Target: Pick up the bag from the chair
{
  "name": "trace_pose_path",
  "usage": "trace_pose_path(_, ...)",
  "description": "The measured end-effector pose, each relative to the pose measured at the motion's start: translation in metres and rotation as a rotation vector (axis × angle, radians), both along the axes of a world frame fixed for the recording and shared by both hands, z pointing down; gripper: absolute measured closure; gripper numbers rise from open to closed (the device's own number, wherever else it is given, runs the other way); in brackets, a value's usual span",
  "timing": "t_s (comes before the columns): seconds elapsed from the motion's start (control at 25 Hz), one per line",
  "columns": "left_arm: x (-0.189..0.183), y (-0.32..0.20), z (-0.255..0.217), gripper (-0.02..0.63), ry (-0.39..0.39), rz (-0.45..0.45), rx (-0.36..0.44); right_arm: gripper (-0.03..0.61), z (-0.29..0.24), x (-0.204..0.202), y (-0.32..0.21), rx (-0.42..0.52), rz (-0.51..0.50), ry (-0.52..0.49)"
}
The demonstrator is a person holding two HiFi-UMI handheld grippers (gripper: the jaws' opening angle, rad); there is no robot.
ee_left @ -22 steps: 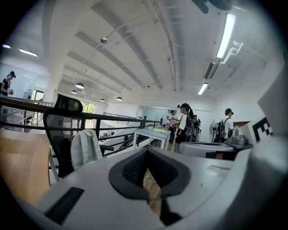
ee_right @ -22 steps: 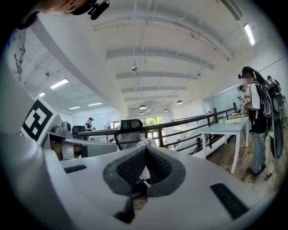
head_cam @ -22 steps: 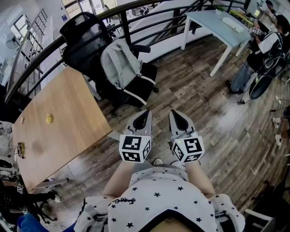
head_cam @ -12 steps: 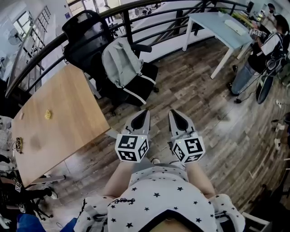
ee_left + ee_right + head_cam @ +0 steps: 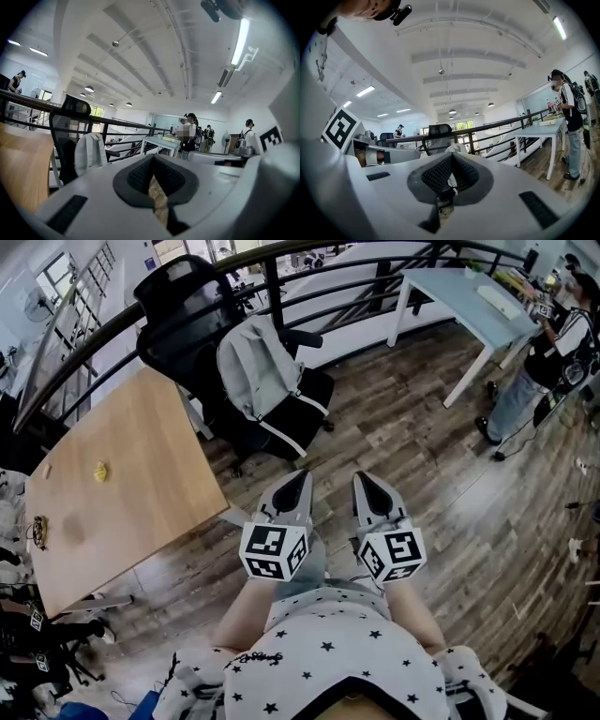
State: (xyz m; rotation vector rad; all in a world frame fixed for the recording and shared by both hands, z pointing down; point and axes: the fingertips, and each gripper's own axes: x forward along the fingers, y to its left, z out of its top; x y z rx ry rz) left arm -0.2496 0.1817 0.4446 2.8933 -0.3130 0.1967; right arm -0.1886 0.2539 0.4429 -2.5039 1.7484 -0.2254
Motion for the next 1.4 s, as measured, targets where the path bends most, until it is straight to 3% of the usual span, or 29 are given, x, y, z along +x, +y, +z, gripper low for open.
trace_pose_path(0.28, 0.049, -0.045, 0.009, 0.603, -0.01, 0.019, -0.027, 0.584, 0.007, 0.045, -0.051, -0.024, -0.008, -0.006)
trace_pose_path(1.0, 0.246, -0.233, -0.025, 0.603, 0.019, 0.057, 0.018, 0.584, -0.032, 0.23, -0.236, -0.043, 0.018, 0.073)
trace_pose_path(1.4, 0.3, -0.329, -0.015, 0.603, 0.007, 0.013, 0.049, 0.584, -0.023, 0.284, -0.337, -0.028, -0.041, 0.071)
